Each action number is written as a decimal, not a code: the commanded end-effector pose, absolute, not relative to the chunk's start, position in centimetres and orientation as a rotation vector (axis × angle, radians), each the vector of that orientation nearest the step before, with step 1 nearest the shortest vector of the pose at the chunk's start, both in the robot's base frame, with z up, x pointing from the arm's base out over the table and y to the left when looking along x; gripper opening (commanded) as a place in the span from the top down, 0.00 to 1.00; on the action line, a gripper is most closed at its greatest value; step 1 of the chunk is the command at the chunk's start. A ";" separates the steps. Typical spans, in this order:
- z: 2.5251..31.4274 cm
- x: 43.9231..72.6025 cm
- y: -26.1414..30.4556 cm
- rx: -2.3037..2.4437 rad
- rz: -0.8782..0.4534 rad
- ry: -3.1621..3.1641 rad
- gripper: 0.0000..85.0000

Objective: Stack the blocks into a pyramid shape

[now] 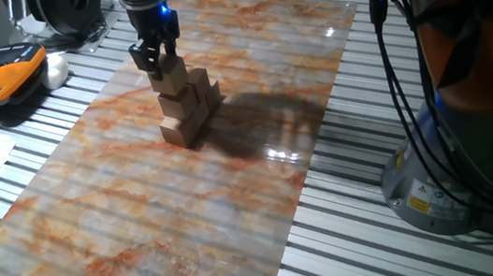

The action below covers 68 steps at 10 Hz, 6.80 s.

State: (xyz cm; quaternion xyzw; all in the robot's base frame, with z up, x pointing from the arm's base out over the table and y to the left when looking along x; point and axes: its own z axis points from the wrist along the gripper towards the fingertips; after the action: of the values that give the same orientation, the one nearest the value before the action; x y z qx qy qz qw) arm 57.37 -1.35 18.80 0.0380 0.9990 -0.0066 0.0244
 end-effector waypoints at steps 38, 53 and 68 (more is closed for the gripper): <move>17.4 56.6 -4.2 0.083 -0.041 3.044 0.80; 17.2 56.4 -4.2 0.056 -0.075 3.047 0.40; 17.2 56.4 -4.2 0.209 -0.013 3.028 0.20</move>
State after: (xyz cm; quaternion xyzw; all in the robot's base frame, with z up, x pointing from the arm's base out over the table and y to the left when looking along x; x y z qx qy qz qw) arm 56.38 -4.16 17.19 0.0688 0.9962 -0.0039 0.0538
